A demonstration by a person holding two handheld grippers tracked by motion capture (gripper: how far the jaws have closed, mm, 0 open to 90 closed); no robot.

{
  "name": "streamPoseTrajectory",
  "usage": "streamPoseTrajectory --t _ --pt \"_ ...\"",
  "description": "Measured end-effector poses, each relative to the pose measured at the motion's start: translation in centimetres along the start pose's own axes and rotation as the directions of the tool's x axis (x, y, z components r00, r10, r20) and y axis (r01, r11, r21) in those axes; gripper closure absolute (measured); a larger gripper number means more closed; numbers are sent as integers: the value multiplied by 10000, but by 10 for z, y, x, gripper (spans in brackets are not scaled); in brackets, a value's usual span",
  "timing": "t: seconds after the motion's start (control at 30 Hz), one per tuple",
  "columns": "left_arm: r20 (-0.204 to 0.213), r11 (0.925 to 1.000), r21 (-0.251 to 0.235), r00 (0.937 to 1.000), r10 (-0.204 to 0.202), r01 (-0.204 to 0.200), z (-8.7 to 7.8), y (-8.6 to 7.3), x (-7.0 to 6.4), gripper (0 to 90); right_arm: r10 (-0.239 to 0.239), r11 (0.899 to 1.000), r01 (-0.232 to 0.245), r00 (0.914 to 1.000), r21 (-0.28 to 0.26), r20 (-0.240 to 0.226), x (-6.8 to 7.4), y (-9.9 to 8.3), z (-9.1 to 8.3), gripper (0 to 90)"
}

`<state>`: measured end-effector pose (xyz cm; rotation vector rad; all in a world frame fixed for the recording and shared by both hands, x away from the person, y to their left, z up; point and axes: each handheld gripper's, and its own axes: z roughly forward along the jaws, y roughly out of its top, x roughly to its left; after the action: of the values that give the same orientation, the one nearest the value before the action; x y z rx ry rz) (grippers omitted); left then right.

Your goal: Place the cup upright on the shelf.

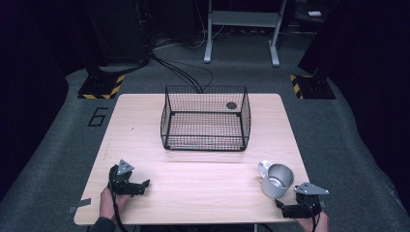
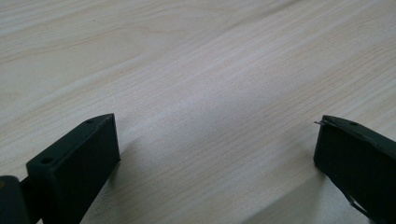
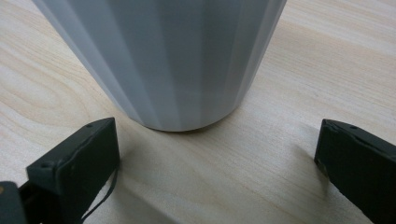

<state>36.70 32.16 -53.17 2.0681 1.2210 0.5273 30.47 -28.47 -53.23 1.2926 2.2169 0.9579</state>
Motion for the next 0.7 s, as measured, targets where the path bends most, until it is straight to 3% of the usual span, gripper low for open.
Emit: streamPoseTrajectory --t 0.17,0.3,0.4,0.7 --pt "-6 10000 11 10000 -22 22 0 0 0 3 342 9994 -343 9992 22 209 2 1 1 0" --pt "-19 10000 -20 10000 -34 34 0 0 0 3 182 9998 -184 9997 74 185 2 2 1 0" --pt "-6 10000 10 10000 -27 27 0 0 0 3 409 9991 -409 9991 77 69 3 3 0 0" --pt "7 10000 21 10000 16 -16 0 0 0 3 417 9989 -421 9990 -218 -170 9 17 -17 0"
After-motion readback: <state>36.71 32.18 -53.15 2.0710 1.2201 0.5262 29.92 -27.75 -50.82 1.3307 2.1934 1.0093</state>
